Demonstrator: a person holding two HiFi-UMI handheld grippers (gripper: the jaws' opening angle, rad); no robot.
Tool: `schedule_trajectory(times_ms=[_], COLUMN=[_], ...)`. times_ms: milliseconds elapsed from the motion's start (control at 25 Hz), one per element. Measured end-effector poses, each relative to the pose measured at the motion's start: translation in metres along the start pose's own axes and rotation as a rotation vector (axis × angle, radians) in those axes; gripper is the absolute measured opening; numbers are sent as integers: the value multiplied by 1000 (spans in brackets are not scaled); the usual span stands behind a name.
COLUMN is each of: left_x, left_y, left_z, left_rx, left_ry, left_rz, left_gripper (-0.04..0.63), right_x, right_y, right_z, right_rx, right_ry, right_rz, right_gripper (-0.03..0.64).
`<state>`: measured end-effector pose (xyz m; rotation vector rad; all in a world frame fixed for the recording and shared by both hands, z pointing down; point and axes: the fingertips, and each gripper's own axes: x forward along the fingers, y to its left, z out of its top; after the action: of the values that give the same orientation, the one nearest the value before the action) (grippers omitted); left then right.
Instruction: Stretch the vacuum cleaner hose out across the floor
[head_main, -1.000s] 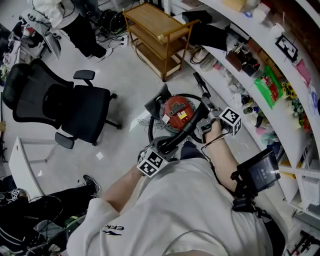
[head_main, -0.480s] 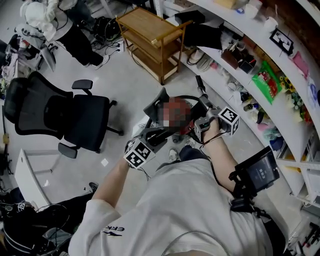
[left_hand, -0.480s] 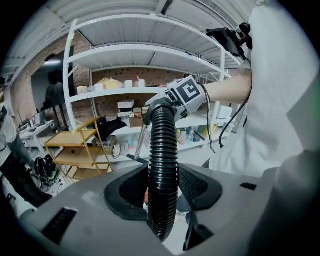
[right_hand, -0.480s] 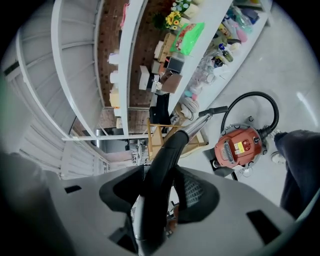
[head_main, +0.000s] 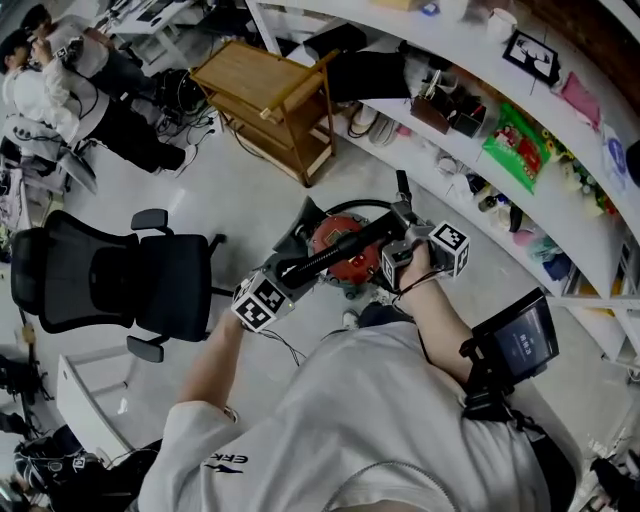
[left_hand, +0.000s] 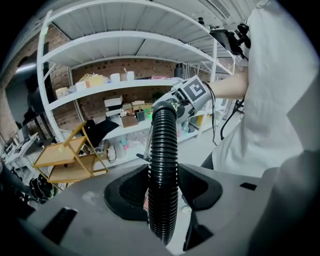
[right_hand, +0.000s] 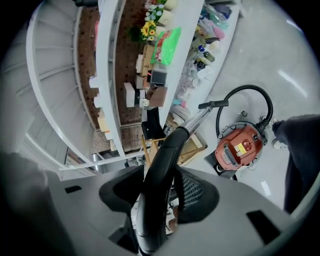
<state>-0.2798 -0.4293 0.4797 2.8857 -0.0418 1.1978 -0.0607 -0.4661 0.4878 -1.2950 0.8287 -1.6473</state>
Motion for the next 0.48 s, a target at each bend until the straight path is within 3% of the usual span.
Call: schedule_trajectory(times_ms=[480], left_x=[58], left_y=[68], left_z=[40], left_rx=[208], left_ry=[80], left_rz=[-158], left_gripper=[179], right_x=[-7], right_y=[-6], right_z=[71], right_rx=[173], right_ry=[-192], right_rz=[53], right_gripper=[190])
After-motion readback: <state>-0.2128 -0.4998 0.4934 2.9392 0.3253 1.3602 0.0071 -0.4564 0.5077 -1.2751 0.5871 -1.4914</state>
